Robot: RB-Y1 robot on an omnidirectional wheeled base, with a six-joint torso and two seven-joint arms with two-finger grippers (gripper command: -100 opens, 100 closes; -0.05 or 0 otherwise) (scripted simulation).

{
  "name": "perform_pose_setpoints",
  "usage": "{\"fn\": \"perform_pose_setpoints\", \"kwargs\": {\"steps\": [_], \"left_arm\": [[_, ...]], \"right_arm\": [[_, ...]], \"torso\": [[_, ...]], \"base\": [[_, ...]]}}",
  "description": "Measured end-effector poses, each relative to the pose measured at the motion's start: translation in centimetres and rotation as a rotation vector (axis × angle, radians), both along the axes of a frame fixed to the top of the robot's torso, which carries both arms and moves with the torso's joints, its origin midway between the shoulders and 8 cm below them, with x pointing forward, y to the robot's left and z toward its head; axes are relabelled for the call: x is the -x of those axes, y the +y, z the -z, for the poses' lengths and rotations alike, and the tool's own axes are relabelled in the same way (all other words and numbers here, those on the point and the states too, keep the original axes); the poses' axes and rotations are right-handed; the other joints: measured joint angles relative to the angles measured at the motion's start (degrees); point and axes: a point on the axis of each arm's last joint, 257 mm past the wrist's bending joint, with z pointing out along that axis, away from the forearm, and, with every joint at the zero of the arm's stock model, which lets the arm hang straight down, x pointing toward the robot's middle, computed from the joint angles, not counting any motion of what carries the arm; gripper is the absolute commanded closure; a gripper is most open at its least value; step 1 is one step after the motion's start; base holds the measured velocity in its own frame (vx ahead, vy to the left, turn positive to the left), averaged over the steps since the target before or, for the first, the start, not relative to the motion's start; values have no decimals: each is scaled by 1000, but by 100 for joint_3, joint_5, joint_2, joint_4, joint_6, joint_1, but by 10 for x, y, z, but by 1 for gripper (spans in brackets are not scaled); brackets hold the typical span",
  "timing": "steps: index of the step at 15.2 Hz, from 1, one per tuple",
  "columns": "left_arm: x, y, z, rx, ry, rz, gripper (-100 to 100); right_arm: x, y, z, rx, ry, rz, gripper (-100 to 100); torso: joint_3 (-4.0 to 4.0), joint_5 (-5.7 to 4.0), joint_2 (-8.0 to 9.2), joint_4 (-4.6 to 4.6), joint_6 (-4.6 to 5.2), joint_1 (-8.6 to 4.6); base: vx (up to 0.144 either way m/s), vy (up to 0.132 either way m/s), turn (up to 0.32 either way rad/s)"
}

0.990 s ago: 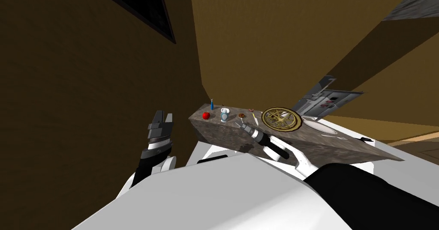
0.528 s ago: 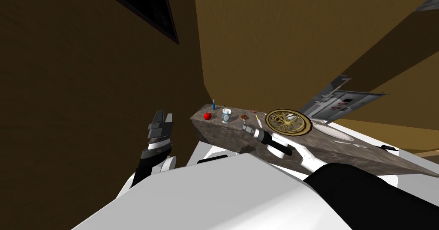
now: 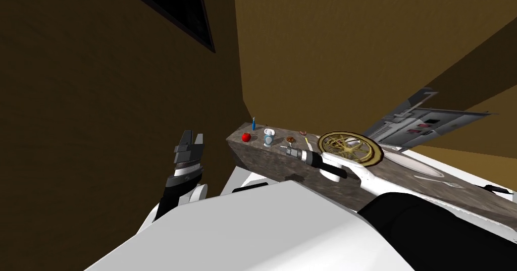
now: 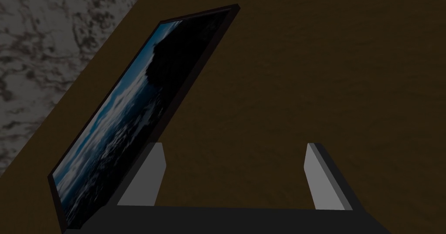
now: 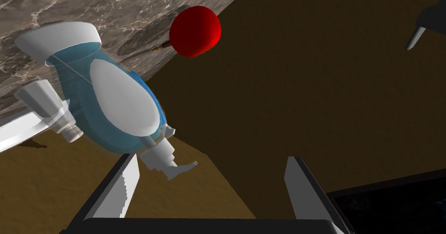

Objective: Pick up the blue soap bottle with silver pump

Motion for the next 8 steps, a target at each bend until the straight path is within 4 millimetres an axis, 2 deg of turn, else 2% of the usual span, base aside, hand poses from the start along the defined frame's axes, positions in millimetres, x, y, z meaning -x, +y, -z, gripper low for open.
{"fn": "perform_pose_setpoints", "kwargs": {"steps": [8], "left_arm": [[0,0,0,0,0,0,0]], "right_arm": [[4,-19,17,182,55,-75,-100]], "torso": [[0,0,0,0,3,0]], "base": [[33,-6,86]]}}
